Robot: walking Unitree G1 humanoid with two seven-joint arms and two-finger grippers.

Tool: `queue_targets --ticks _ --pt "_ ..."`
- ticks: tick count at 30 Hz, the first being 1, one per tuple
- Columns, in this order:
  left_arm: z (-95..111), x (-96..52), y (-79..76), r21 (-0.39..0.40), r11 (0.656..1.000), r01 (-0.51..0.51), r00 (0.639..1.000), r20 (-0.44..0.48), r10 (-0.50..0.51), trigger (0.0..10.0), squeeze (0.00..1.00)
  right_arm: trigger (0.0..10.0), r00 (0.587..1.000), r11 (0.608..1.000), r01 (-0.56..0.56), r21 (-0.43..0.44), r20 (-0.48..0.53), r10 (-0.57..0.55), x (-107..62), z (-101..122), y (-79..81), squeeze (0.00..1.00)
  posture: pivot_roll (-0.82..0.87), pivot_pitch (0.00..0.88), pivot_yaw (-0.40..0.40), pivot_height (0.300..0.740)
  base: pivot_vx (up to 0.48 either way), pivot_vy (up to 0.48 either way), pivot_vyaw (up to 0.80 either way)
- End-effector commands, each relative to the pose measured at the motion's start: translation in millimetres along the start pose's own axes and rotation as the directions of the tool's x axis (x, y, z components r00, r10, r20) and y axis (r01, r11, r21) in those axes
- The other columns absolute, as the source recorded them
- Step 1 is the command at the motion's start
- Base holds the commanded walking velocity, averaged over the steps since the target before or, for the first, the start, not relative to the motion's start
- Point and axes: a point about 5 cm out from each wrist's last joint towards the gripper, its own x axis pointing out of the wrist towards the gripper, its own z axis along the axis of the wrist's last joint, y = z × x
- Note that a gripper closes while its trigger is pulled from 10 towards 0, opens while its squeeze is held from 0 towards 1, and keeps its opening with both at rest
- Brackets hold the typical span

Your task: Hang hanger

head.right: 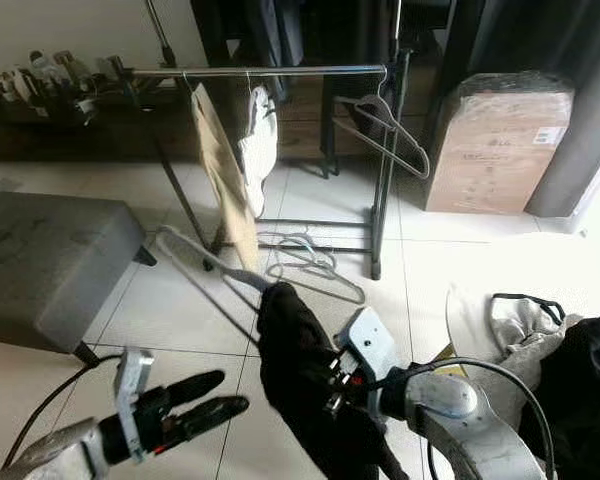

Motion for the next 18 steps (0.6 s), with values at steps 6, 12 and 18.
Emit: queue_targets --ticks 6,12,18 --pt "1 17.9 2.1 -0.080 0.991 -0.108 0.994 0.008 0.109 10.0 0.00 0.0 0.998 0.998 -0.044 -0.037 0.036 0.045 2.9 10 9.7 0.00 -0.16 0.175 0.072 0.740 0.000 0.000 0.00" --pt "-14 16.2 -4.8 -0.182 0.981 -0.063 0.988 -0.149 0.036 10.0 0.00 0.0 0.998 0.997 -0.057 -0.055 0.037 0.059 7.5 13 9.7 0.00 -0.15 0.177 0.075 0.740 0.000 0.000 0.00" --pt "-17 9.9 3.6 -0.185 0.974 -0.131 0.964 -0.252 0.082 10.0 0.00 0.0 0.995 0.993 -0.078 -0.092 0.053 0.083 14.7 24 7.4 0.00 -0.15 0.171 0.077 0.740 0.000 0.000 0.00"
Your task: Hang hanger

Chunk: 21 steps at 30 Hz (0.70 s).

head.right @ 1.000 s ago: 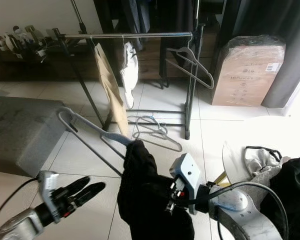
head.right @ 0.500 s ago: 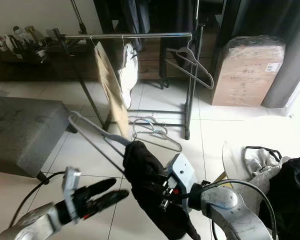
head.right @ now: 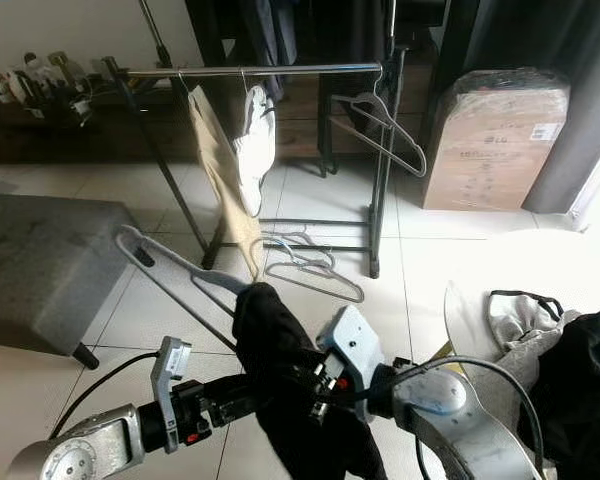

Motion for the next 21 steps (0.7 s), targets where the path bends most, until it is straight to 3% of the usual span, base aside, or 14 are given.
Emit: queue_targets --ticks 1,2,4,5,9,11,14,17,20,21 --pt "-8 -0.9 5.1 -0.010 0.999 -0.042 0.997 -0.061 0.041 10.0 0.00 0.0 0.999 0.999 -0.025 -0.029 0.029 0.026 3.4 7 2.5 0.00 -0.15 0.171 0.077 0.740 0.000 0.000 0.00" --pt "-14 -0.5 12.7 0.016 0.994 -0.109 0.988 -0.111 0.110 10.0 0.00 0.0 0.999 0.998 -0.037 -0.044 0.038 0.038 6.7 11 1.6 0.00 -0.15 0.166 0.076 0.740 0.000 0.000 0.00" --pt "-16 -0.4 15.6 0.024 0.991 -0.133 0.983 -0.125 0.135 10.0 0.00 0.0 0.998 0.998 -0.043 -0.051 0.042 0.045 8.0 13 1.4 0.00 -0.15 0.164 0.074 0.740 0.000 0.000 0.00" --pt "-19 0.1 21.3 0.022 0.981 -0.191 0.972 -0.138 0.192 10.0 0.00 0.0 0.997 0.997 -0.055 -0.062 0.050 0.058 9.5 17 1.4 0.00 -0.15 0.161 0.072 0.740 0.000 0.000 0.00" --pt "-23 2.1 28.4 -0.001 0.964 -0.265 0.954 -0.143 0.262 10.0 0.00 0.0 0.994 0.991 -0.097 -0.091 0.039 0.101 8.3 20 3.0 0.00 -0.15 0.156 0.069 0.740 0.000 0.000 0.00" --pt "-23 3.7 36.6 -0.004 0.938 -0.347 0.930 -0.135 0.343 10.0 0.00 0.0 0.992 0.987 -0.119 -0.104 0.029 0.122 5.0 20 4.1 0.00 -0.15 0.153 0.068 0.740 0.000 0.000 0.00" --pt "-16 3.5 48.0 -0.053 0.885 -0.463 0.886 -0.051 0.461 10.0 0.00 0.0 0.991 0.986 -0.127 -0.109 0.028 0.131 0.6 21 5.2 0.00 -0.15 0.153 0.066 0.740 0.000 0.000 0.00" --pt "-12 -2.0 57.2 -0.030 0.838 -0.544 0.839 0.002 0.544 10.0 0.00 0.0 0.995 0.991 -0.092 -0.102 0.032 0.096 -1.9 20 2.4 0.00 -0.15 0.158 0.064 0.740 0.000 0.000 0.00" --pt "-10 -8.6 58.9 -0.032 0.837 -0.546 0.836 0.036 0.547 10.0 0.00 0.0 0.997 0.993 -0.067 -0.102 0.030 0.071 -4.3 17 -0.3 0.00 -0.15 0.165 0.065 0.740 0.000 0.000 0.00" --pt "-11 -17.5 59.7 -0.028 0.845 -0.534 0.843 0.060 0.535 10.0 0.00 0.0 0.999 0.993 -0.032 -0.114 0.009 0.034 -6.6 11 -5.7 0.00 -0.14 0.164 0.066 0.740 0.000 0.000 0.00"
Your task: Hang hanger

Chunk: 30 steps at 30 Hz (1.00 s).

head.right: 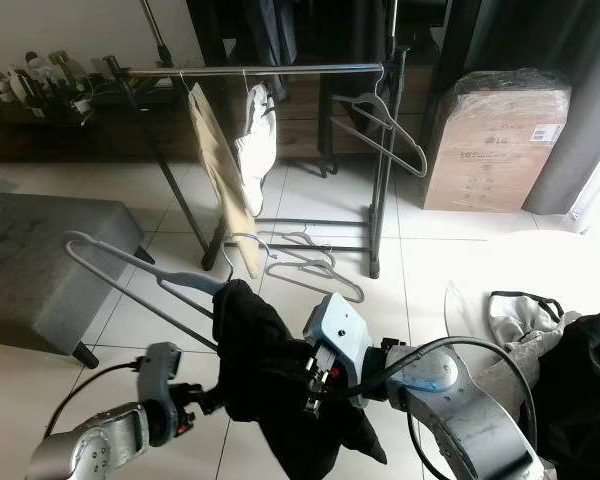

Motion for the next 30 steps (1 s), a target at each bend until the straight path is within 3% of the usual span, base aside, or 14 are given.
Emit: queue_targets --ticks 1,8,10,11,12,13,15,16,18,20,23,27,30 --pt "-3 -9.5 11.6 0.000 1.000 -0.022 1.000 0.010 0.022 10.0 0.00 0.0 0.999 0.998 0.032 -0.047 0.031 -0.030 -4.7 5 -2.5 0.00 -0.14 0.164 0.066 0.740 0.000 0.000 0.00" --pt "-13 -35.9 39.1 0.079 0.995 -0.066 0.998 -0.008 0.067 10.0 0.00 0.0 0.967 0.973 0.225 -0.052 -0.114 -0.229 -17.7 -24 -38.2 0.00 -0.13 0.154 0.065 0.740 0.000 0.000 0.00" --pt "-14 -42.5 41.9 0.105 0.993 -0.054 0.998 -0.015 0.056 10.0 0.00 0.0 0.941 0.960 0.264 -0.099 -0.192 -0.278 -21.0 -35 -46.1 0.00 -0.12 0.154 0.066 0.740 0.000 0.000 0.00" --pt "-15 -51.9 40.8 0.152 0.988 0.002 0.999 -0.037 0.004 10.0 0.00 0.0 0.890 0.941 0.280 -0.191 -0.317 -0.329 -26.2 -55 -55.6 0.00 -0.12 0.158 0.065 0.740 0.000 0.000 0.00" --pt "-15 -51.9 40.8 0.152 0.988 0.002 0.999 -0.037 0.004 10.0 0.00 0.0 0.890 0.941 0.280 -0.191 -0.317 -0.329 -26.2 -55 -55.6 0.00 -0.12 0.158 0.065 0.740 0.000 0.000 0.00" --pt "-15 -57.2 38.3 0.182 0.982 0.047 0.998 -0.054 -0.037 10.0 0.00 0.0 0.861 0.932 0.270 -0.240 -0.374 -0.346 -29.3 -66 -59.7 0.00 -0.12 0.159 0.065 0.740 0.000 0.000 0.00" --pt "-15 -59.9 36.3 0.197 0.977 0.077 0.996 -0.066 -0.065 10.0 0.00 0.0 0.860 0.933 0.271 -0.237 -0.376 -0.345 -29.4 -69 -60.6 0.00 -0.11 0.162 0.064 0.740 0.000 0.000 0.00" --pt "-14 -67.6 28.8 0.254 0.951 0.174 0.984 -0.091 -0.155 10.0 0.00 0.0 0.865 0.934 0.253 -0.252 -0.373 -0.335 -28.7 -73 -61.6 0.00 -0.11 0.165 0.063 0.740 0.000 0.000 0.00" --pt "-13 -70.2 26.3 0.266 0.942 0.205 0.978 -0.103 -0.183 10.0 0.00 0.0 0.858 0.931 0.240 -0.275 -0.388 -0.336 -29.3 -76 -62.1 0.00 -0.11 0.167 0.062 0.740 0.000 0.000 0.00" --pt "-5 -75.7 20.6 0.286 0.920 0.267 0.963 -0.099 -0.249 10.0 0.00 0.0 0.822 0.908 0.141 -0.394 -0.465 -0.329 -33.4 -87 -60.4 0.00 -0.11 0.170 0.060 0.740 0.000 0.000 0.00" --pt "14 -81.2 12.9 0.305 0.896 0.324 0.944 -0.047 -0.325 10.0 0.00 0.0 0.782 0.873 0.013 -0.487 -0.540 -0.312 -40.1 -103 -57.1 0.00 -0.11 0.176 0.058 0.740 0.000 0.000 0.00" --pt "35 -88.0 3.3 0.313 0.863 0.396 0.906 0.017 -0.422 10.0 0.00 0.0 0.774 0.865 -0.077 -0.496 -0.576 -0.262 -46.5 -115 -47.4 0.00 -0.11 0.180 0.060 0.740 0.000 0.000 0.00" --pt "43 -91.0 3.0 0.300 0.858 0.416 0.893 0.046 -0.449 10.0 0.00 0.0 0.787 0.863 -0.104 -0.495 -0.572 -0.233 -47.9 -117 -40.9 0.00 -0.12 0.183 0.062 0.740 0.000 0.000 0.00"
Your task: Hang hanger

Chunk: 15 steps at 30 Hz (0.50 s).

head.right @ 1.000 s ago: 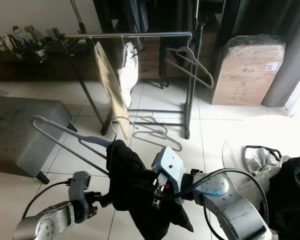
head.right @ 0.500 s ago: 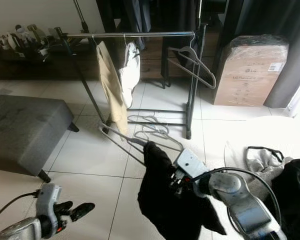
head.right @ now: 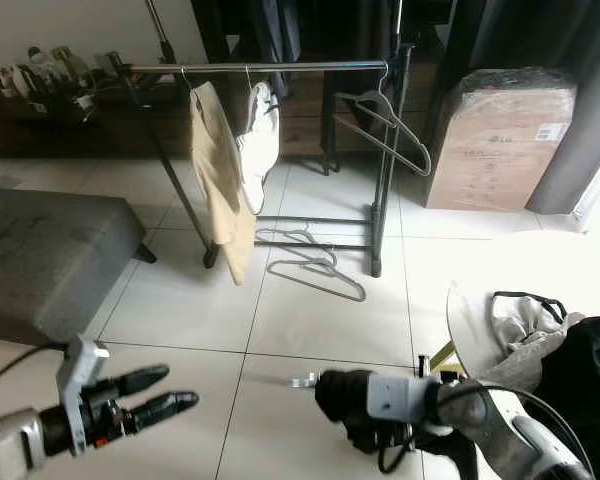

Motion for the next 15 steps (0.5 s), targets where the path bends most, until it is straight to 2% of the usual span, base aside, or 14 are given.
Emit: queue_targets --ticks 1,6,11,15 --pt "0 -6.5 2.4 -0.017 1.000 -0.005 1.000 -0.012 0.005 10.0 0.00 0.0 0.998 0.999 -0.016 -0.048 0.066 0.019 -2.8 12 2.0 0.00 -0.12 0.185 0.064 0.740 0.000 0.000 0.00" --pt "-7 -7.7 8.1 -0.013 1.000 -0.023 0.998 -0.063 0.023 10.0 0.00 0.0 0.982 0.999 -0.023 -0.032 0.189 0.029 -12.1 28 2.2 0.00 -0.12 0.187 0.069 0.740 0.000 0.000 0.00" --pt "-9 -0.7 10.0 -0.022 1.000 -0.004 0.997 -0.078 0.002 10.0 0.00 0.0 0.941 0.997 -0.074 -0.038 0.328 0.083 -28.4 53 5.9 0.00 -0.14 0.188 0.073 0.740 0.000 0.000 0.00" --pt "-9 4.1 11.8 -0.019 1.000 0.014 0.996 -0.086 -0.015 10.0 0.00 0.0 0.924 0.993 -0.108 -0.046 0.364 0.117 -34.1 64 9.1 0.00 -0.14 0.186 0.077 0.740 0.000 0.000 0.00"
